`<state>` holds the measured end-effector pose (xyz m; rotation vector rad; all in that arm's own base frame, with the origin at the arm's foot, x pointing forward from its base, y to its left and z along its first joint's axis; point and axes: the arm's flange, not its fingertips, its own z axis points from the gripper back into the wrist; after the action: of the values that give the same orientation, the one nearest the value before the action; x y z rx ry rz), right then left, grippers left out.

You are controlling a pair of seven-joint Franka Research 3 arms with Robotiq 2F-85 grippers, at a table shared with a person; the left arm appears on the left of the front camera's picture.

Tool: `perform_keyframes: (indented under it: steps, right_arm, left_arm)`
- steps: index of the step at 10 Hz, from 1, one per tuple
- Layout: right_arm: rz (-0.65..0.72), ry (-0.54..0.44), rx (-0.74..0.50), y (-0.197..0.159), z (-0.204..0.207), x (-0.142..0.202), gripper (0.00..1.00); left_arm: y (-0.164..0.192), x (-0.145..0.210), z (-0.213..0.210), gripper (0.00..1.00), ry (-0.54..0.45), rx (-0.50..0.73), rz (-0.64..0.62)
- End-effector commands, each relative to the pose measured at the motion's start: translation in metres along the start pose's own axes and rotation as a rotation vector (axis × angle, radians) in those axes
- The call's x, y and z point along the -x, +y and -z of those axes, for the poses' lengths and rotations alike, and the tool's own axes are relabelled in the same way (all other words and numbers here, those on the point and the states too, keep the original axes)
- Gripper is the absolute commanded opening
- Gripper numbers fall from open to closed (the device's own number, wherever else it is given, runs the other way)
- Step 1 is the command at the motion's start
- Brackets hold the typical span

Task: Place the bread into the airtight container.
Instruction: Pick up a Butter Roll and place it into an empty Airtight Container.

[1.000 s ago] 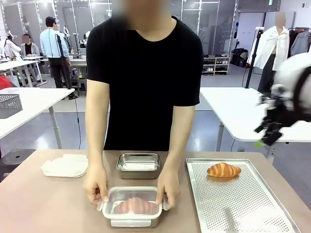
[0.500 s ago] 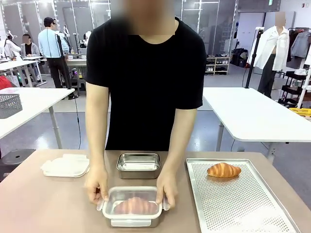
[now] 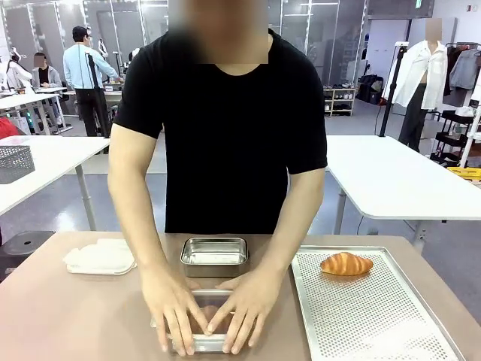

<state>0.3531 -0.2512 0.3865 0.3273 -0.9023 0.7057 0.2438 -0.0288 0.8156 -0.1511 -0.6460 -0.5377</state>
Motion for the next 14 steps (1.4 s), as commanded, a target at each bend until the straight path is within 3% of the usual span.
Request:
perform_keyframes:
  steps: [1,14]
  right_arm:
    - [-0.003,-0.008,0.002,0.0003,-0.0048,-0.0047,1.0]
    - [-0.003,-0.008,0.002,0.0003,-0.0048,-0.0047,1.0]
  left_arm:
    - [0.0002,-0.0015,-0.0015,1.0,0.001,0.002,0.006]
    - [0.0002,-0.0015,-0.0015,1.0,0.001,0.002,0.006]
